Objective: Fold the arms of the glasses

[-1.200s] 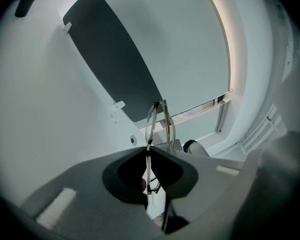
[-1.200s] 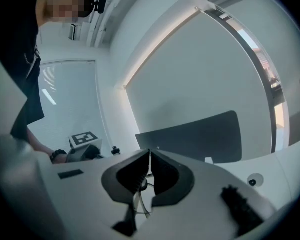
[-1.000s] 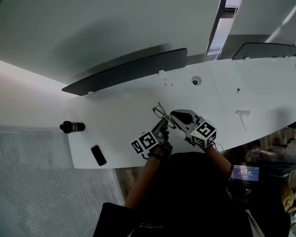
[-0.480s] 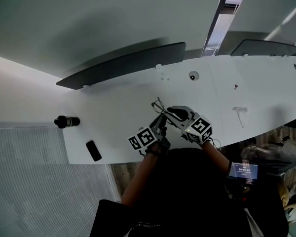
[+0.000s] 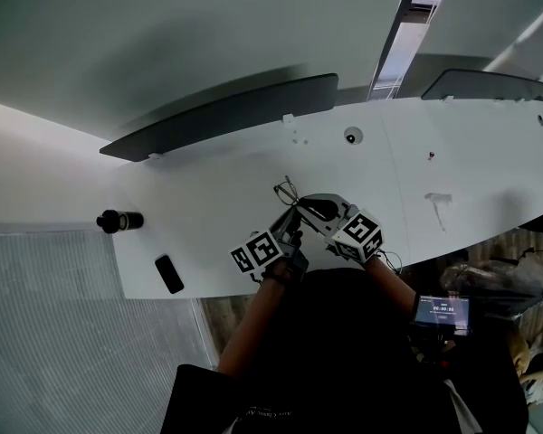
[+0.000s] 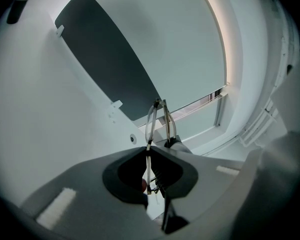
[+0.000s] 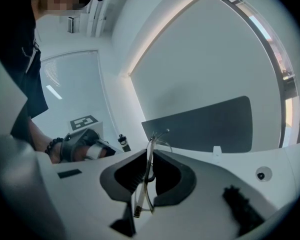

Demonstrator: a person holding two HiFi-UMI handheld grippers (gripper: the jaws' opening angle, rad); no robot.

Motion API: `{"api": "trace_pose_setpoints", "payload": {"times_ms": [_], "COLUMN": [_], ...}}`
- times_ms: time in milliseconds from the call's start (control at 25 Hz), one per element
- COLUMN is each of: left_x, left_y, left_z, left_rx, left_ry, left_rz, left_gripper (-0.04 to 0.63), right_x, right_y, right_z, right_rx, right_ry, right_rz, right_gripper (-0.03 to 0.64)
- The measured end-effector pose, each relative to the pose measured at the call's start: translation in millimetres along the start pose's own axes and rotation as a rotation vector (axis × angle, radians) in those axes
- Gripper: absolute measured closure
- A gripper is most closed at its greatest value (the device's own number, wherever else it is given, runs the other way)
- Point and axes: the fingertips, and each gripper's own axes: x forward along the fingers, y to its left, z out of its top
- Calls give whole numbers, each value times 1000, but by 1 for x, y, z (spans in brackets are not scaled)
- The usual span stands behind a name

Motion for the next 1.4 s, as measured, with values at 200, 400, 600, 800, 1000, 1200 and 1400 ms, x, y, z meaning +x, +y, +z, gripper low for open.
{"api": "trace_pose_setpoints", "payload": {"times_ms": [200, 400, 600, 800, 1000, 1200, 1400], "left_x": [2, 1, 3, 4, 4, 4, 5], "left_y": [3, 4, 4, 4, 7, 7, 7], "left_z": [-3, -3, -4, -3, -4, -3, -4], "left_rx": [-47, -51, -62, -64, -69, -68, -67], "left_ry": [12, 11, 15, 9, 8, 7, 9], "left_rz": [-7, -5, -10, -14, -12, -13, -13], "left_gripper": [563, 565, 565, 565, 565, 565, 565], "right_x": [-1, -2, -4, -4, -4, -4, -5], "right_y": [-1, -1, -3, -3, -4, -4, -5], "right_z": [-2, -5, -5, -4, -6, -6, -7], "right_rx": [18, 35, 54, 67, 71, 76, 75], "right_ry": [5, 7, 6, 4, 10, 12, 17], "right_rz": [-5, 8, 14, 19, 24, 26, 24], "right_gripper": [576, 578, 584, 589, 591, 592, 592]}}
